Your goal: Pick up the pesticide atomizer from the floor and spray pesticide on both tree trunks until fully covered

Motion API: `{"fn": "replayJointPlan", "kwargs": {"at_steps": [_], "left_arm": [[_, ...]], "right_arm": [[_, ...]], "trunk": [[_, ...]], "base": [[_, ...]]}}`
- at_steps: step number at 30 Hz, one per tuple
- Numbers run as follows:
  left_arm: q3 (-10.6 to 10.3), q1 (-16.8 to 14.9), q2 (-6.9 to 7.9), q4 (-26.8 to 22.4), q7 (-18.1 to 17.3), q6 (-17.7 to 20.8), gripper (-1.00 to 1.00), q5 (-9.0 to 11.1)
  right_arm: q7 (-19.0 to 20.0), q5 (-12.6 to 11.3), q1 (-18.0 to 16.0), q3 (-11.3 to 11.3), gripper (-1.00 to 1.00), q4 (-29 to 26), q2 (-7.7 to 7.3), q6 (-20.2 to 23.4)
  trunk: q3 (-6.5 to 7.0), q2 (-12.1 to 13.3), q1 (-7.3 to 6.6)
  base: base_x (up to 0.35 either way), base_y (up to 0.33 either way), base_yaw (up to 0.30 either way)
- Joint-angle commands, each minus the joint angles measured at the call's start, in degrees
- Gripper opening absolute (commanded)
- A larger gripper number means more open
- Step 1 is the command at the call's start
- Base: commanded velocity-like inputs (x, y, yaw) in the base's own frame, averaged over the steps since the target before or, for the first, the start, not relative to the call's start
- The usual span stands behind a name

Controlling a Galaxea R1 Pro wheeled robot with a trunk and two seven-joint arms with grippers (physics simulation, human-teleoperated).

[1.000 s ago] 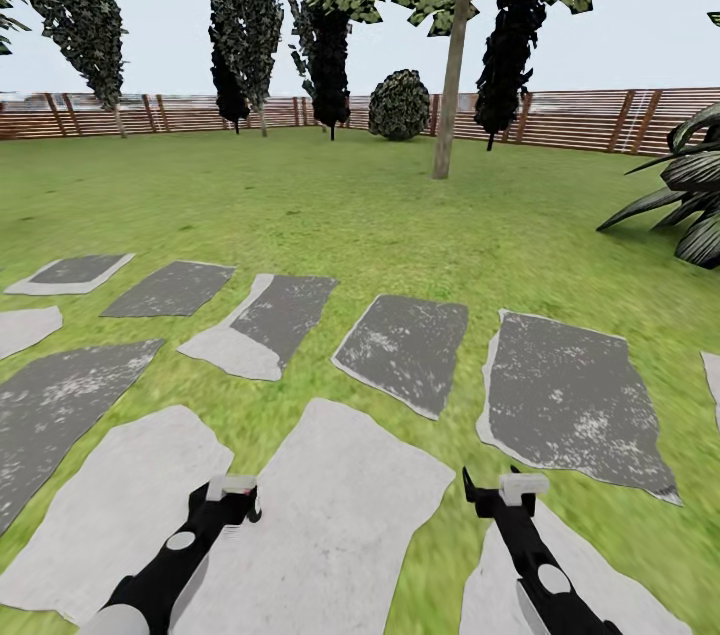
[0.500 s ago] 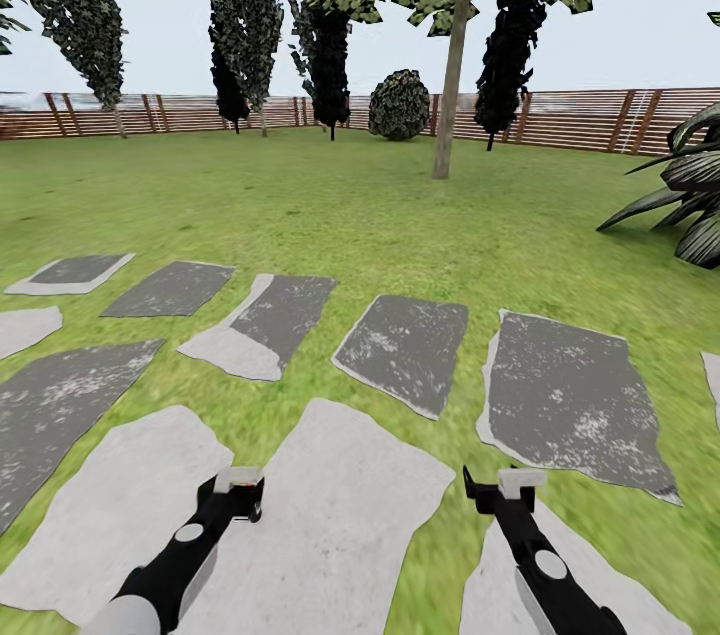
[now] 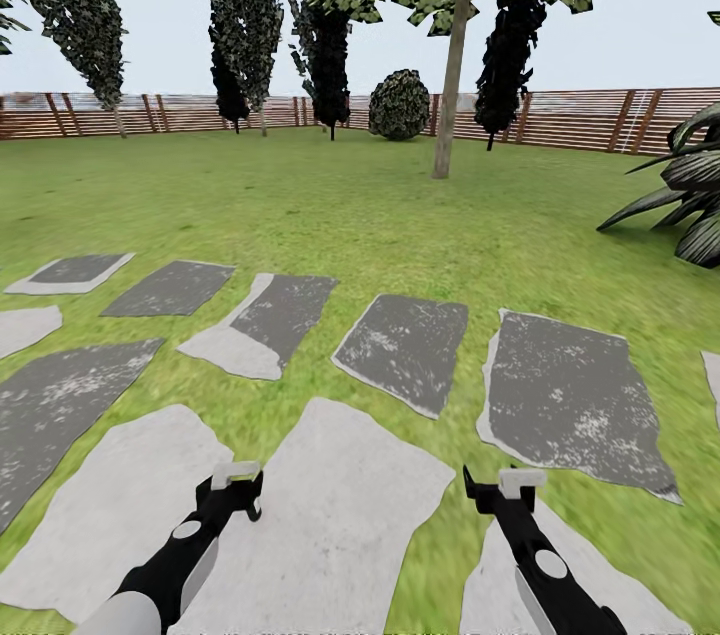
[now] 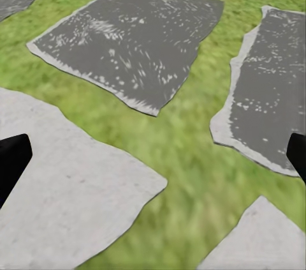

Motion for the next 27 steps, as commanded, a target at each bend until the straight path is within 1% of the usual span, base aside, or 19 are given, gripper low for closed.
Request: {"fn": "replayJointPlan", "kwargs": {"at_steps": [1,7,27], "left_arm": [[0.04,0.0,0.0,0.0,0.01,0.01,1.0,0.05],[0.19,0.0,-0.08,-0.01,0.02,0.06,1.0,0.17],[0.28,-0.09,-0.01,-0.1,0.02,0.11,1.0,0.18]], "right_arm": [[0.0,0.0,0.0,0.0,1.0,0.0,0.0,0.0],[0.0,-0.01,0.0,-0.01,1.0,0.04,0.0,0.0],[0.0,0.05,0.0,0.02,1.0,0.13,0.0,0.0]], "trunk": [[-0.18,-0.42,0.23],[-1.44,-2.82,1.54],[-6.77,-10.85,5.94]], "base": [[0.0,0.0,0.0],[0.0,0.0,0.0],[0.0,0.0,0.0]]}}
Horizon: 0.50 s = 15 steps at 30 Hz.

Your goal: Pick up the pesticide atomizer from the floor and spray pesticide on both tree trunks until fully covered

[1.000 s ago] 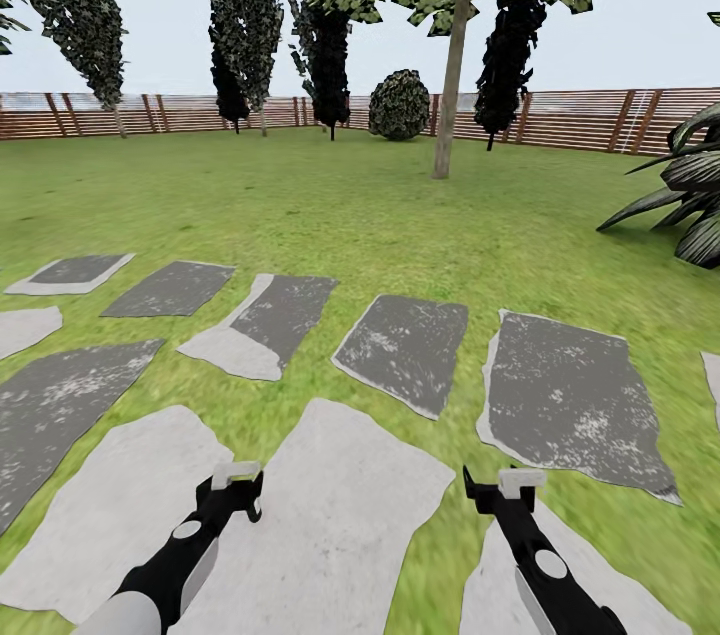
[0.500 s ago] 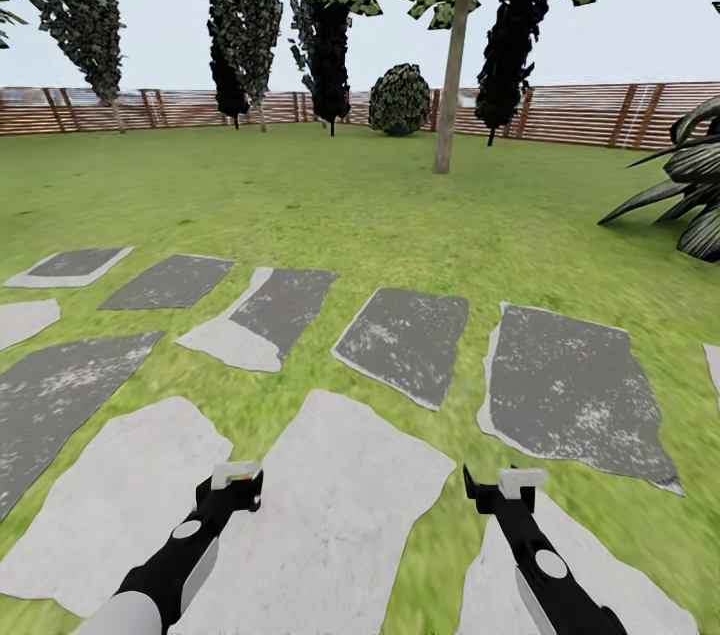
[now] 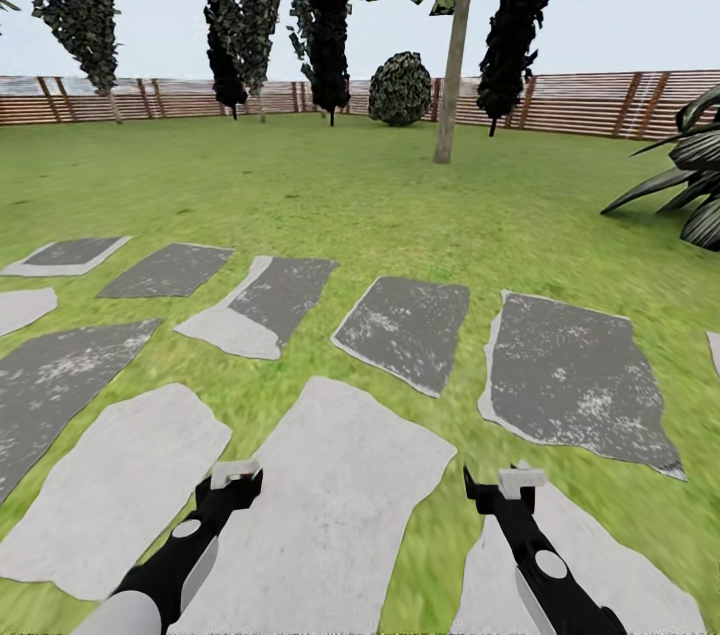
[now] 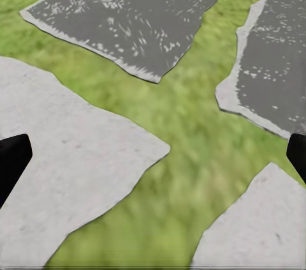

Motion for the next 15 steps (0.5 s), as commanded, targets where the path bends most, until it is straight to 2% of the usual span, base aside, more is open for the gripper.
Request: {"fn": "replayJointPlan", "kwargs": {"at_steps": [1,8,15], "left_arm": [[0.02,0.0,0.0,-0.02,0.0,0.0,1.0,0.0],[0.22,0.0,-0.34,-0.06,0.08,-0.01,1.0,0.08],[0.27,0.0,-0.33,0.08,0.09,-0.05,1.0,0.06]], "right_arm": [[0.0,0.01,0.0,0.0,1.0,0.02,0.0,0.0],[-0.15,0.03,0.0,0.05,1.0,0.11,0.0,0.0],[-0.17,0.03,0.0,0.0,1.0,0.05,0.0,0.0]], "trunk": [[-0.28,-0.42,0.22],[-2.12,-3.23,1.76],[-4.18,-3.32,1.94]], "base": [[0.0,0.0,0.0],[0.0,0.0,0.088],[0.0,0.0,0.185]]}}
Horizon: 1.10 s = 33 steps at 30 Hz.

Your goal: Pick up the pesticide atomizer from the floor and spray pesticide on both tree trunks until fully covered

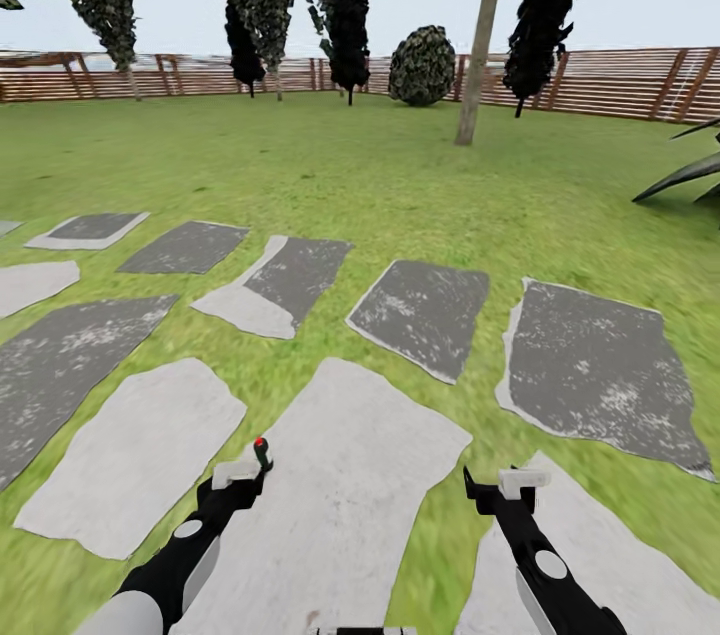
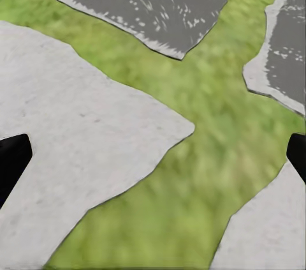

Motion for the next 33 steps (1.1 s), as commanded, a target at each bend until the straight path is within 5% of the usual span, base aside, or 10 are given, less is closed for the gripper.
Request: {"fn": "replayJointPlan", "kwargs": {"at_steps": [1,33], "left_arm": [[0.01,0.0,-0.01,0.01,0.0,-0.02,1.0,-0.02],[-0.37,0.0,-0.62,0.01,-0.09,-0.17,1.0,-0.06]], "right_arm": [[0.0,0.0,0.0,0.04,1.0,-0.01,0.0,0.0],[0.17,-0.02,0.0,0.14,1.0,-0.1,0.0,0.0]], "trunk": [[-0.3,-0.02,0.02],[-0.65,-0.02,0.02]], "base": [[0.0,0.0,0.194],[0.158,-0.066,0.032]]}}
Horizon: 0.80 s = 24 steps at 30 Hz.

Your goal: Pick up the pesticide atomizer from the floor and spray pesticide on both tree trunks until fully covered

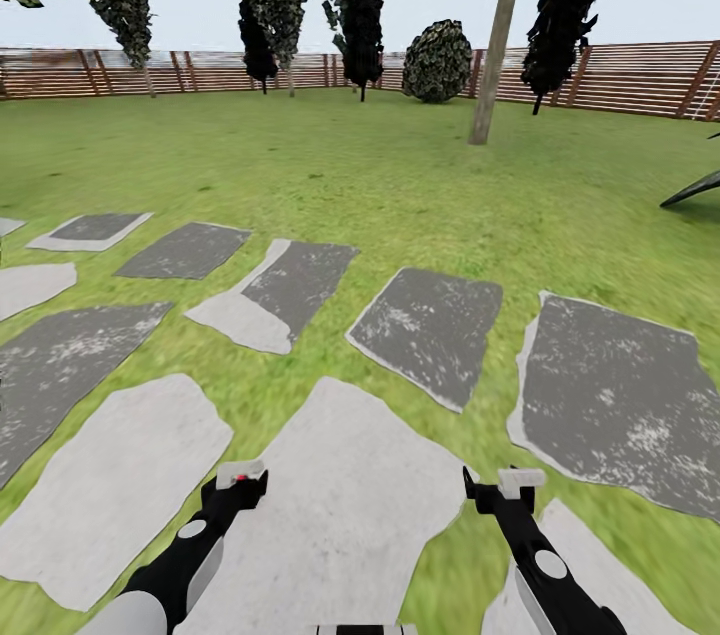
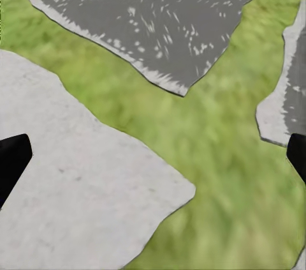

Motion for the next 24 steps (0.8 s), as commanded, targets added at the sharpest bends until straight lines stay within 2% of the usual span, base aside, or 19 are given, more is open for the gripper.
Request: {"fn": "replayJointPlan", "kwargs": {"at_steps": [1,10,16,24], "left_arm": [[0.01,0.0,0.0,0.0,0.0,0.01,1.0,0.0],[0.03,0.0,0.07,-0.12,0.04,-0.04,1.0,0.0],[0.15,0.0,0.08,-0.17,0.08,-0.04,1.0,0.0],[0.22,0.0,0.04,-0.08,0.09,-0.01,1.0,0.0]], "right_arm": [[0.0,0.01,0.0,0.0,1.0,0.0,0.0,0.0],[-0.04,0.0,0.0,0.08,1.0,0.0,0.0,0.0],[-0.02,0.03,0.0,0.13,1.0,-0.06,0.0,0.0],[0.0,0.01,0.0,-0.14,1.0,-0.07,0.0,0.0]], "trunk": [[-0.01,0.0,0.0],[-0.27,0.0,0.0],[-0.32,0.0,0.0],[-2.28,-0.11,0.21]], "base": [[0.069,-0.035,0.096],[0.012,-0.006,0.214],[0.0,0.0,0.049],[0.0,0.0,0.037]]}}
